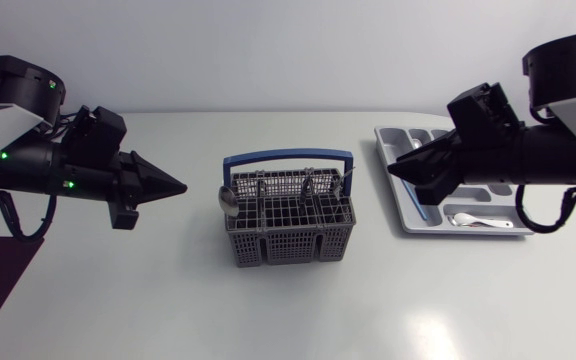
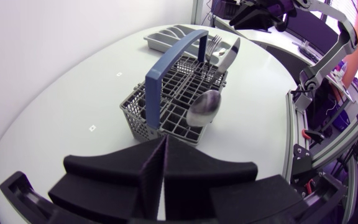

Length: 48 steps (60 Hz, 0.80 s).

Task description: Unload the cutlery basket into the drawer organizer.

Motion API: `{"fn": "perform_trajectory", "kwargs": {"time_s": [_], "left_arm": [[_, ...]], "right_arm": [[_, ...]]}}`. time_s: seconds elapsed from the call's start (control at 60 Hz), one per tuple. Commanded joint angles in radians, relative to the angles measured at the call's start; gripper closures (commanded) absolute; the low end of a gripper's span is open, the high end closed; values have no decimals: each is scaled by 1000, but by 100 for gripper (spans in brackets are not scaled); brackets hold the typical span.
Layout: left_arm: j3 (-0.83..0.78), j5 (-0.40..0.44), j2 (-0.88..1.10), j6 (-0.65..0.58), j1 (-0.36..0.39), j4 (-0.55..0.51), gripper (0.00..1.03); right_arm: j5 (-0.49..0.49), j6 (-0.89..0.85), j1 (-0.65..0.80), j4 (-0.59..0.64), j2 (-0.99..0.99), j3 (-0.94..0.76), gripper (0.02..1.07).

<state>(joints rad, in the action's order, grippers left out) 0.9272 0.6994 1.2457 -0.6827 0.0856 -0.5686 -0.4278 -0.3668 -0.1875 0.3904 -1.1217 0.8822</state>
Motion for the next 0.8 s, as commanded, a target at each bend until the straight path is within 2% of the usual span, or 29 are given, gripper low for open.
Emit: {"fn": "perform_trajectory", "kwargs": {"time_s": [0.0,0.05,0.217,0.433,0.783], "left_arm": [[-13,11,-29,-28,23,-28,85],[-4,6,-38,-28,37,-42,85],[-27,5,-66,-37,46,-59,85],[-85,5,-95,-75,20,-59,86],[-120,5,-126,-100,13,-50,85]], "right_arm": [[-17,22,-43,47,65,-40,60],[-15,40,-84,61,97,-49,55],[38,135,-265,59,82,-32,52],[146,267,-512,10,-118,107,52],[195,290,-607,10,-306,256,52]]}}
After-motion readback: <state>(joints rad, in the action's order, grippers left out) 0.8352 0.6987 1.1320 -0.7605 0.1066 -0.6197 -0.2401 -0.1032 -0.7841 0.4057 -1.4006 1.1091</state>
